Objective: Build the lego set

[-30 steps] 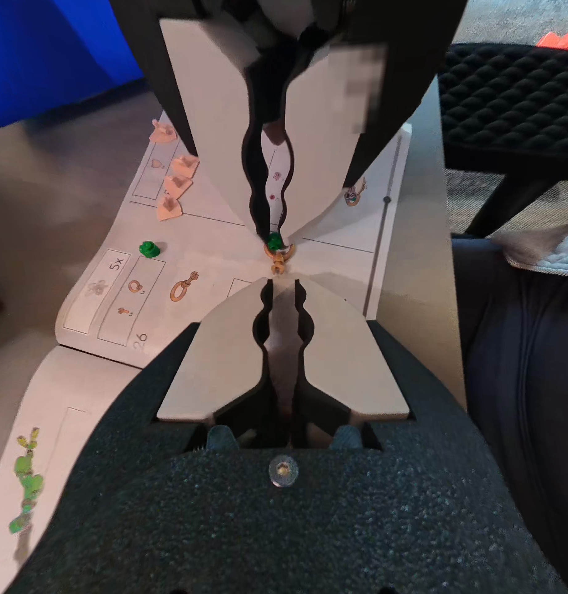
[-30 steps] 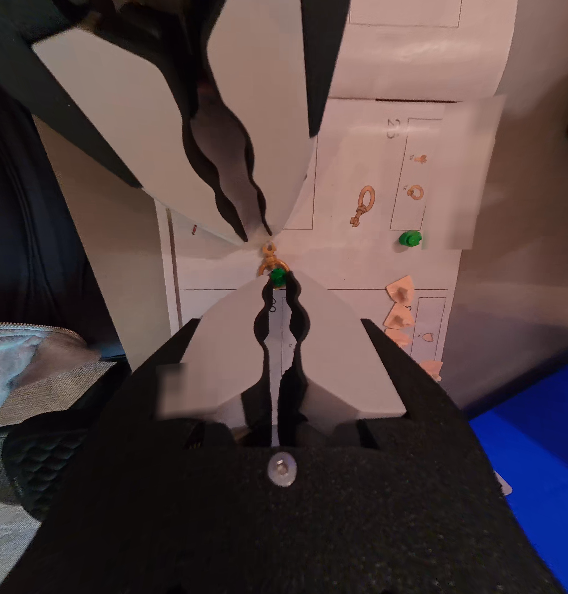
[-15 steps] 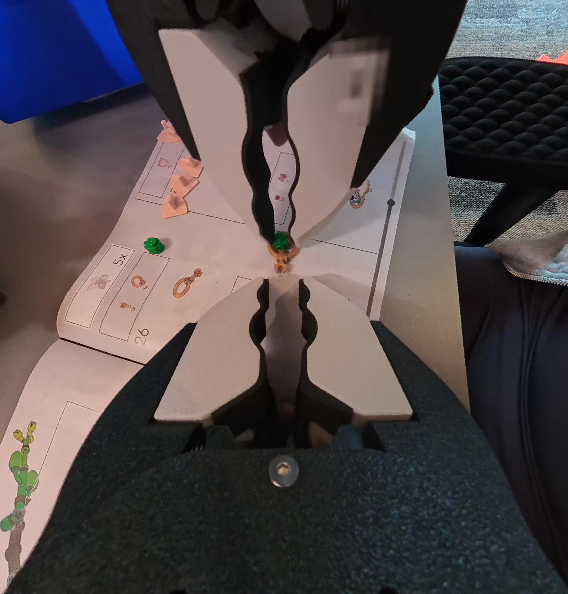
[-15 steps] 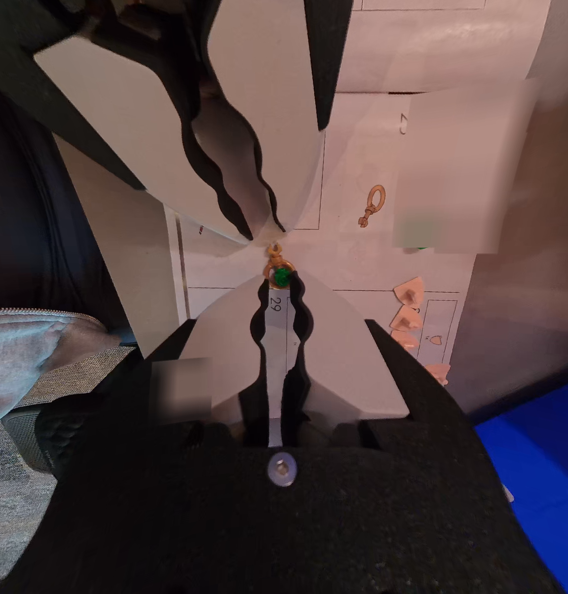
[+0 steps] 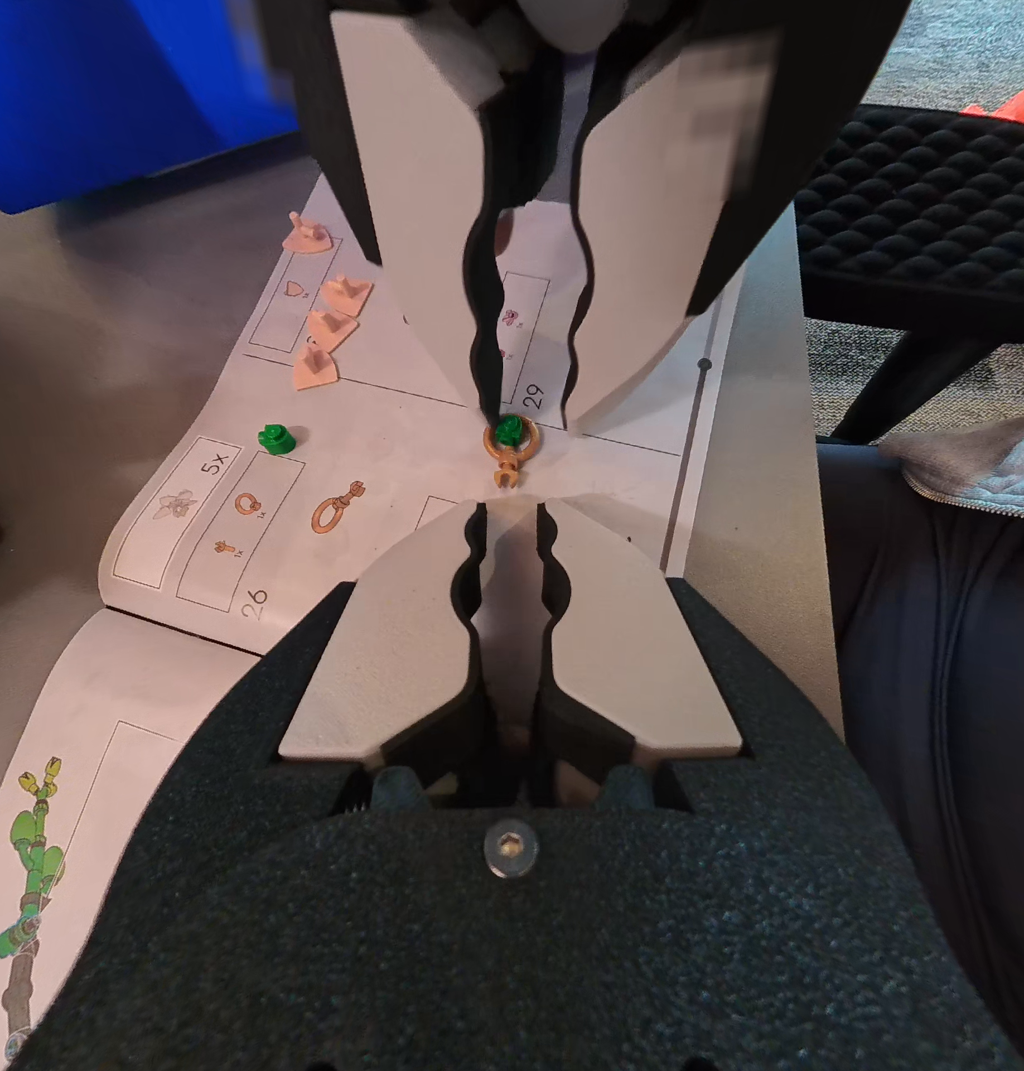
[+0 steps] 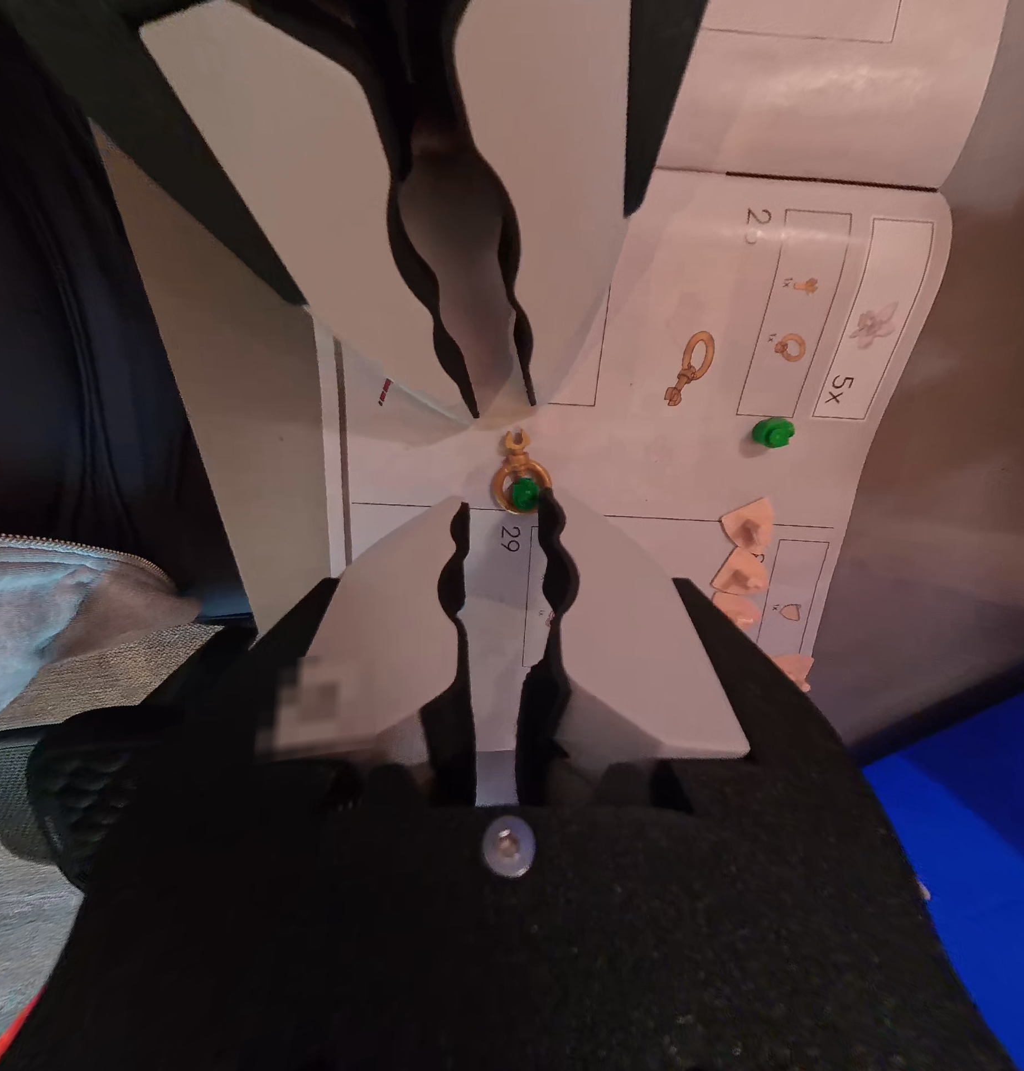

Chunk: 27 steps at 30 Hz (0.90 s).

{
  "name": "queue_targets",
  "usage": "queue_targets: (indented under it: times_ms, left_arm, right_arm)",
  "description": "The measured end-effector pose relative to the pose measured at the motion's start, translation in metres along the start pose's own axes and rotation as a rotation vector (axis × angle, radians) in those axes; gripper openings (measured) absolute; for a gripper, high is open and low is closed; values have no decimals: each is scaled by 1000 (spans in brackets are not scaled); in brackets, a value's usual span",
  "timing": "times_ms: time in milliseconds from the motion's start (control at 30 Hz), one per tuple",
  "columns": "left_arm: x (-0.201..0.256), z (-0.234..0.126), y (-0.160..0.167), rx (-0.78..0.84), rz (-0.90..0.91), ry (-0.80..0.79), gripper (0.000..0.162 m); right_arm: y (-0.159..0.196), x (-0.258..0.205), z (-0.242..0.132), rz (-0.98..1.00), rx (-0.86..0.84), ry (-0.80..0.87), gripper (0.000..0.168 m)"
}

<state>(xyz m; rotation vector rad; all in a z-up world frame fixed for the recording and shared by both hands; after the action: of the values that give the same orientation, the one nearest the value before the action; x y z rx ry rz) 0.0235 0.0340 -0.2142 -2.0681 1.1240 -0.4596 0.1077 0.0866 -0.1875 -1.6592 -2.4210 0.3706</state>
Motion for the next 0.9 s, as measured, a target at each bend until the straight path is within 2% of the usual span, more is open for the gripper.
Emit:
queue_targets:
  times_ms: [167,333,533,900]
  left_arm:
    - [0,0,0,2,-1,6,12]
    - [0,0,0,-1,-2,15,8]
    - [0,0,0,-2,10,13,8]
    - [-2,2,-2,-5,19,21,11]
  right_arm:
    - [4,-1,-1,-82,-11,67,27]
    - [8,3,-5,-55,54,82,5]
    - [6,5,0,-31,80,47,10]
    - [1,5,2,-91,31,52,6]
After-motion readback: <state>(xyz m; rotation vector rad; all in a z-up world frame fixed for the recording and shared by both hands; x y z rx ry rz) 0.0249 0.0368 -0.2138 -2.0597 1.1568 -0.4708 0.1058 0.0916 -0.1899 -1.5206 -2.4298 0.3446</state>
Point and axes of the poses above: each gripper's, where its closed fingertips meet, z out along the fingers, y out of its underside, x = y × z across the jaws, the point moved 7 cm from there along -z, back along the fingers, and after that the axes turned 1 degree about -z, right-handed, at the moved point
